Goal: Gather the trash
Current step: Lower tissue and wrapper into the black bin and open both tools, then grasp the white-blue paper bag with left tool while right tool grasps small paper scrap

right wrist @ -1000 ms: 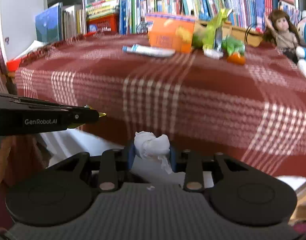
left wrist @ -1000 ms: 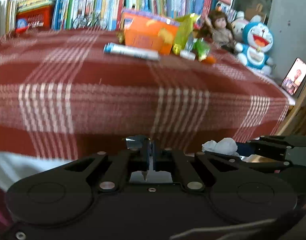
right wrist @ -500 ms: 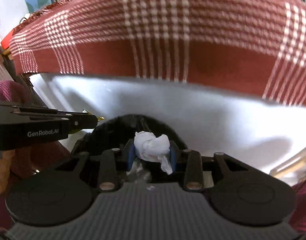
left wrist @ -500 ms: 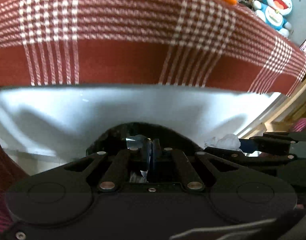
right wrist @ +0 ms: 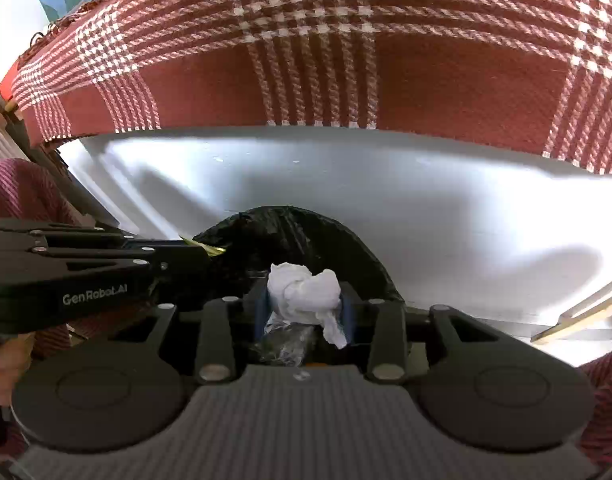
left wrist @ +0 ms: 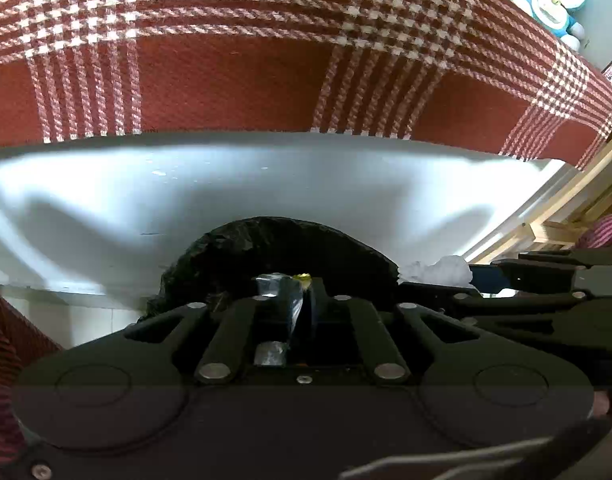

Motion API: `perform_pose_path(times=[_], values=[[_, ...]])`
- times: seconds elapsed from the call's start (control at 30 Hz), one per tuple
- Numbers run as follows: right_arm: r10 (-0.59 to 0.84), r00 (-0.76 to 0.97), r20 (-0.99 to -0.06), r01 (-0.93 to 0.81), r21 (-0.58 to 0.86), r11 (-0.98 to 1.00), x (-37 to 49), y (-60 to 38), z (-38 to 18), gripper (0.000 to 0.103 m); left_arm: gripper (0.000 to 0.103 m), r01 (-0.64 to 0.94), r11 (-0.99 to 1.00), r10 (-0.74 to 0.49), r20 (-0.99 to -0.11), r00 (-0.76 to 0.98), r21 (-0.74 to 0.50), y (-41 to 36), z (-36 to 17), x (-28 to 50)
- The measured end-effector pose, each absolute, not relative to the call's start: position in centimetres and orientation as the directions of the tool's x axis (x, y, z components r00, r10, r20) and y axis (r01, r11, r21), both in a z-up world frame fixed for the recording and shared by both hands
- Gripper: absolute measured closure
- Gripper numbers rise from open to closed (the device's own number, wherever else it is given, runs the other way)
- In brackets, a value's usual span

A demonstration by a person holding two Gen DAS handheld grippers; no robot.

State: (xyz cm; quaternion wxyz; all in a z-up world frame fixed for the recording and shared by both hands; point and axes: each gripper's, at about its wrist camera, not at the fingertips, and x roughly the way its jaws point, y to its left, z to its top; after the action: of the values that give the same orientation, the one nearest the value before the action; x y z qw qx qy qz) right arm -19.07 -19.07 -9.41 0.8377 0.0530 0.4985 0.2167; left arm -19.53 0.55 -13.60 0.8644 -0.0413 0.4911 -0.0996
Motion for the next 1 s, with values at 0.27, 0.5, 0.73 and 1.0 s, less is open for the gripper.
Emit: perform_pose_path(times=[0.27,0.5,0.73,1.0], values=[[0.422,0.407,-0.81,-0.296,0.321,0.9,-18.8,-19.5,-9.2,0.041,0.057,0.092,0.989,-0.146,-0.865,0.48,-0.116,0.6,-13.8,-19.1],[0.421,0.442,-0.792,-0.292,0.317,0.903,-18.6,-19.9,-8.2,0.04,0.032,0.081,0.995,-0.098,-0.833,0.544,-0.065,1.0,-12.1,-18.9],[0.421,0.548,-0.723,-0.312,0.289,0.905,-17.9,-21.2,-4.0,0.036,0.017,0.112,0.989,-0.148,-0.748,0.647,-0.099,1.4,-6.9,-18.3],[0.387,0.709,-0.589,-0.335,0.201,0.92,-16.4,-23.4,2.3,0.029,0.012,0.139,0.983,-0.184,-0.597,0.781,-0.122,1.6,0.1,-15.2]])
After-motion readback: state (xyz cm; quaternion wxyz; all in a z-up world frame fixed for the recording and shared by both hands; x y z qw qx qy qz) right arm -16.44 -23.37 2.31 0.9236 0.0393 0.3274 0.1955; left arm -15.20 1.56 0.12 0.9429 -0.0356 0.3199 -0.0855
